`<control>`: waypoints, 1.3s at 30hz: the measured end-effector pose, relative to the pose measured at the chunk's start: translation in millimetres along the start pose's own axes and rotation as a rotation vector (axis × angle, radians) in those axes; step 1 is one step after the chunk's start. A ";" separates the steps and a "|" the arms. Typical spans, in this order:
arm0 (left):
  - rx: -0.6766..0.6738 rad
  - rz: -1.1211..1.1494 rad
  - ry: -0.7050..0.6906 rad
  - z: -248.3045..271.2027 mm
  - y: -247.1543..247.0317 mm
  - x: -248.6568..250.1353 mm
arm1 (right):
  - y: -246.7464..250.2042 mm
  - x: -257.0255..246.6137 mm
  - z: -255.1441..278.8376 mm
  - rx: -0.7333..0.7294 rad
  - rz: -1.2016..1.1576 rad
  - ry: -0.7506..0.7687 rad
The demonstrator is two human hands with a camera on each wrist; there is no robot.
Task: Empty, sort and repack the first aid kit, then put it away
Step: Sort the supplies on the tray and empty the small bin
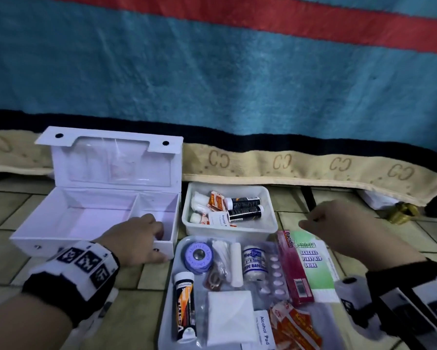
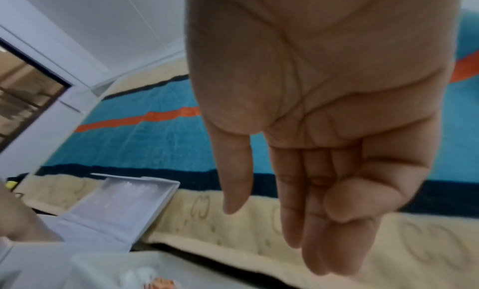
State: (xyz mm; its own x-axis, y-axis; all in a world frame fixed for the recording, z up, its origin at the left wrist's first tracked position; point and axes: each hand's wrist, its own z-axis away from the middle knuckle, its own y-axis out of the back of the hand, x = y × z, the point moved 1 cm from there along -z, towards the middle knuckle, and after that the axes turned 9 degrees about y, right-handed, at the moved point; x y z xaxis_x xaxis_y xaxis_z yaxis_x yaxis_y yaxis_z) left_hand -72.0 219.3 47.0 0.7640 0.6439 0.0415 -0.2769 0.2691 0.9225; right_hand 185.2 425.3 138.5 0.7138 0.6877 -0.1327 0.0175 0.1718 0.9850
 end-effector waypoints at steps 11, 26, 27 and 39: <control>0.047 0.015 -0.004 0.6 -2.3 -2.1 | -24.1 -72.2 -85.4 -0.209 0.472 0.487; 0.022 0.007 0.009 -0.7 -3.4 -3.1 | -62.6 -92.4 -100.7 -0.161 0.542 0.482; 0.023 0.006 0.009 -0.9 -3.7 -3.4 | -52.6 -94.2 -94.5 -0.121 0.423 0.455; 0.041 0.017 0.016 -1.6 -5.3 -3.5 | -40.5 -112.4 63.5 -0.103 -0.206 0.399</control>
State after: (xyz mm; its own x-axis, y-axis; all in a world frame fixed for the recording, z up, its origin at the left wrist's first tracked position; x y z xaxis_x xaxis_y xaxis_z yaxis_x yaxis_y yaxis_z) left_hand -74.1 216.8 41.4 0.7499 0.6595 0.0519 -0.2654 0.2280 0.9368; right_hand 148.7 296.3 120.5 0.3772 0.8462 -0.3764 0.0465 0.3886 0.9202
